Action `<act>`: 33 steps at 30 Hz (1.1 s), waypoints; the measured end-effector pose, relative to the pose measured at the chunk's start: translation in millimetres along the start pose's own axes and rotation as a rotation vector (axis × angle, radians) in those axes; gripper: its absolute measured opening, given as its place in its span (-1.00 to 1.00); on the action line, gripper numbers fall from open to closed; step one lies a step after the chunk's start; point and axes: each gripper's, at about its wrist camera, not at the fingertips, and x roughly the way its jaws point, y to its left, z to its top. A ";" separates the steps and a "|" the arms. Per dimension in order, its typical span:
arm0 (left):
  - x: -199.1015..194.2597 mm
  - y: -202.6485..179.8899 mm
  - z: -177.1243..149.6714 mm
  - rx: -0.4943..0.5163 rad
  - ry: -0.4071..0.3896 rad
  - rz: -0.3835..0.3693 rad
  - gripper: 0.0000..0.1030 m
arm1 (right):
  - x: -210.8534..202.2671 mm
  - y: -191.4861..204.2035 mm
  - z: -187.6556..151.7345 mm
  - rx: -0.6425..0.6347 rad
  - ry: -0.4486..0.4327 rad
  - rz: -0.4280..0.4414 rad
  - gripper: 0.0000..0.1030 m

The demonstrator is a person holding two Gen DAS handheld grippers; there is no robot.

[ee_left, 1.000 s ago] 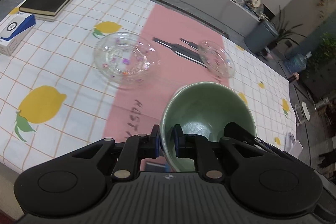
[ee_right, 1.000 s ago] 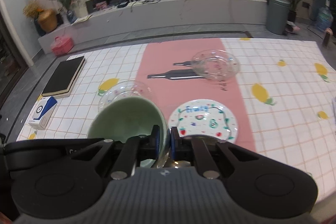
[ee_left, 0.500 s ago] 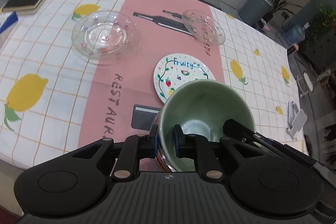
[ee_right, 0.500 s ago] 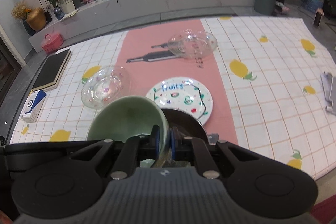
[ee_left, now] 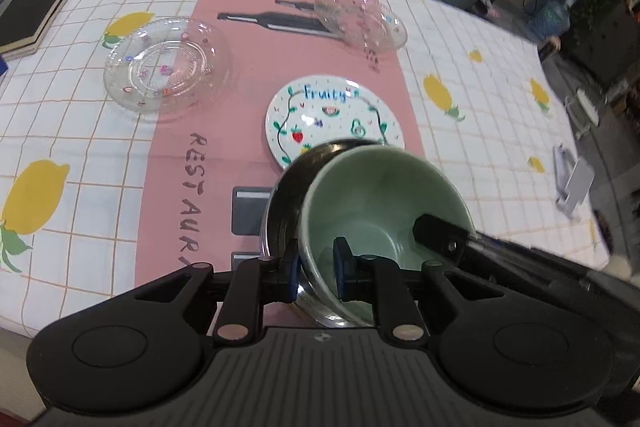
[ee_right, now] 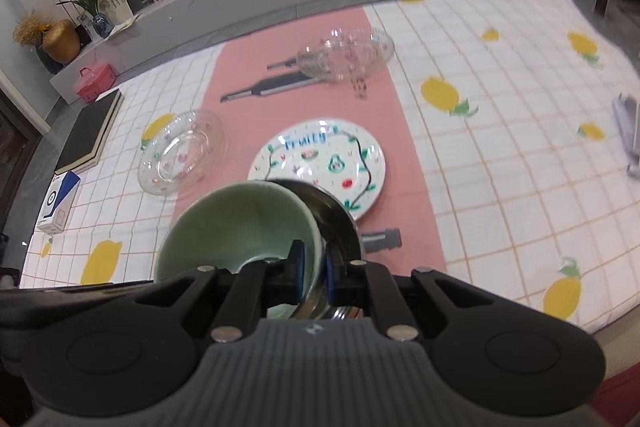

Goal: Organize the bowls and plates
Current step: 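Carry the green bowl with both tools and lower it into the stacked steel bowls, then open both tools and release the green bowl inside the steel bowls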

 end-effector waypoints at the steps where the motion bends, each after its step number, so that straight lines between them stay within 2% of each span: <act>1: 1.9 -1.3 -0.3 0.014 0.003 0.010 -0.62 | 2.4 -2.1 -0.2 0.005 0.002 0.007 -0.86; 7: 5.8 -6.7 -2.1 0.056 -0.022 0.068 -0.61 | 14.2 -8.5 0.3 0.022 0.028 0.035 -0.87; 11: 6.5 -7.4 -1.9 0.081 -0.023 0.083 -0.61 | 12.8 -2.7 0.6 -0.026 0.010 -0.003 -0.78; 14: 3.6 -6.1 -1.1 0.087 -0.017 0.067 -0.50 | 11.9 -0.9 1.3 -0.044 0.007 -0.006 -0.60; 20: -12.4 -3.8 2.4 0.089 -0.065 0.049 -0.35 | 11.6 4.7 1.5 -0.093 -0.011 -0.030 -0.60; 22: -18.0 -0.9 3.8 0.075 -0.082 0.037 -0.19 | 6.2 6.8 2.5 -0.108 -0.026 -0.031 -0.59; 24: -23.1 1.4 5.5 0.064 -0.109 0.059 0.03 | -1.8 11.3 3.2 -0.139 -0.059 -0.042 -0.58; 26: -27.1 2.9 7.3 0.065 -0.139 0.070 0.07 | -9.3 16.3 3.7 -0.172 -0.096 -0.065 -0.42; 29: -30.5 3.9 8.9 0.071 -0.161 0.060 0.11 | -14.8 19.1 4.8 -0.198 -0.126 -0.081 -0.40; 33: -37.5 2.8 8.3 0.079 -0.233 0.092 0.30 | -14.6 14.0 7.5 -0.162 -0.119 -0.048 -0.35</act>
